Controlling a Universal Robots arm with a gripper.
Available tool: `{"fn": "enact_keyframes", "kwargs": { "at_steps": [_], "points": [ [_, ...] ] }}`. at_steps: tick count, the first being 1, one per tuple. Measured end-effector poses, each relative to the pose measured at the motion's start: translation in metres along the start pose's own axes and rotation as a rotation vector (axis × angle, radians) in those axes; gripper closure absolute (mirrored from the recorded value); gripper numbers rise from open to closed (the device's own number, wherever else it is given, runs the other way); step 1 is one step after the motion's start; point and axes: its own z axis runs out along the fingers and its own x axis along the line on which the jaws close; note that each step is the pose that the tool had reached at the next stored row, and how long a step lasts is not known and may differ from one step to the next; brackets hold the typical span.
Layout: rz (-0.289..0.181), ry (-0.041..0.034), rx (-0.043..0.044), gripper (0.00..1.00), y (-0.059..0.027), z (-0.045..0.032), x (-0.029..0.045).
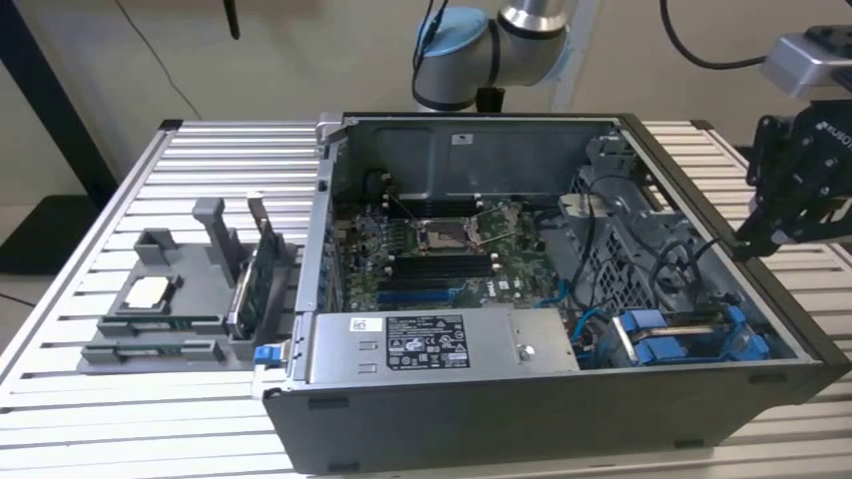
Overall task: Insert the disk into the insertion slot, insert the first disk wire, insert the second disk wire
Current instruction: 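Insert the second disk wire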
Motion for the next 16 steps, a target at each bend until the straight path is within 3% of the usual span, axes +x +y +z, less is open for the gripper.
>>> {"fn": "enact_keyframes", "kwargs": {
  "at_steps": [5,9,16],
  "points": [
    [0.002,0.0018,-0.0351,0.74,-0.0023,0.0024,0.0],
    [0.002,0.0026,-0.0434,0.74,-0.0029,0.003,0.0],
    [0.003,0.0025,-0.0461,0.74,-0.003,0.0033,0.0]
  ]
}}
